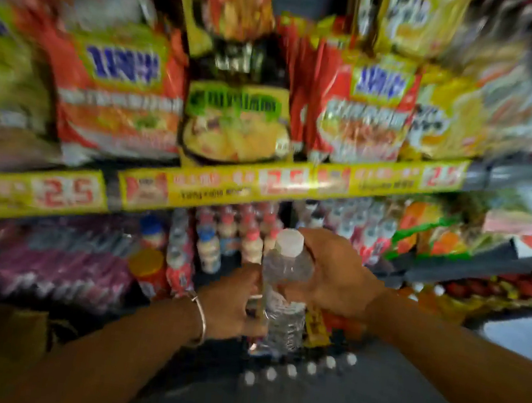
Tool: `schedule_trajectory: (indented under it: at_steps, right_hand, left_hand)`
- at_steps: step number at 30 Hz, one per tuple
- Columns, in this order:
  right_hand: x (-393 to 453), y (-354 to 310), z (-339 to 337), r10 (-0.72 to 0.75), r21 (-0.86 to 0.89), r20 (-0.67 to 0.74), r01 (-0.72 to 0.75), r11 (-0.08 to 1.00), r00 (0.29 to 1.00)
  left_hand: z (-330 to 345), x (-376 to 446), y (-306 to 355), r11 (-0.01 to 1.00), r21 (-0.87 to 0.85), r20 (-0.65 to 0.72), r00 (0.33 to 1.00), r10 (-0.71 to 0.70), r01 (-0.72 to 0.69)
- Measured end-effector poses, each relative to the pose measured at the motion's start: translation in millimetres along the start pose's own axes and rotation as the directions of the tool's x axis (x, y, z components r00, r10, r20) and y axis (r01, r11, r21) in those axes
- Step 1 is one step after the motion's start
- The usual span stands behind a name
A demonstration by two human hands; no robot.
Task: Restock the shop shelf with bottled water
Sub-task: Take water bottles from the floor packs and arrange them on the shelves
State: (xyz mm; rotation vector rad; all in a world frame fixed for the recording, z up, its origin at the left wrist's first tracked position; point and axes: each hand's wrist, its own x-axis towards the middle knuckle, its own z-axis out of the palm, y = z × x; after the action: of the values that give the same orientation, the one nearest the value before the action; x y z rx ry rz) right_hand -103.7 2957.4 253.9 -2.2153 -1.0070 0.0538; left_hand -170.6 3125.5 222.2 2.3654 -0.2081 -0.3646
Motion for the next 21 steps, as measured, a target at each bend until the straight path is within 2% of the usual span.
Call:
schedule_trajectory:
  at_steps: [4,11,15,21]
  right_hand:
    - [31.7,-88.2,-110.0,-0.061,-0.005,-0.099,0.061,0.998,0.993]
    - [79.5,-234.1,-266.7,-0.135,0.025,-0.255,0.146,0.989,0.958]
    - [110.6,-291.0,-323.8,-0.184,0.055,-0.305,0.21,0.976,0.934]
    - [170.0,-346.2,-377.9,-0.259,0.055,-0.394,0.304,0.951,0.882]
  left_hand:
    - [-97.1,-29.3,86.2,0.99,-0.047,-0.077,0.989,0.128,-0.132]
    - [-239.2,-78.3,209.6,0.973,-0.029,-0.237,0.948,0.215,-0.228]
    - [-300.8,-100.9,260.4,0.954,0.008,-0.325,0.901,0.286,-0.3]
    - [-373.6,-117.6,301.9,0.943,0.052,-0.461,0.829,0.315,-0.329]
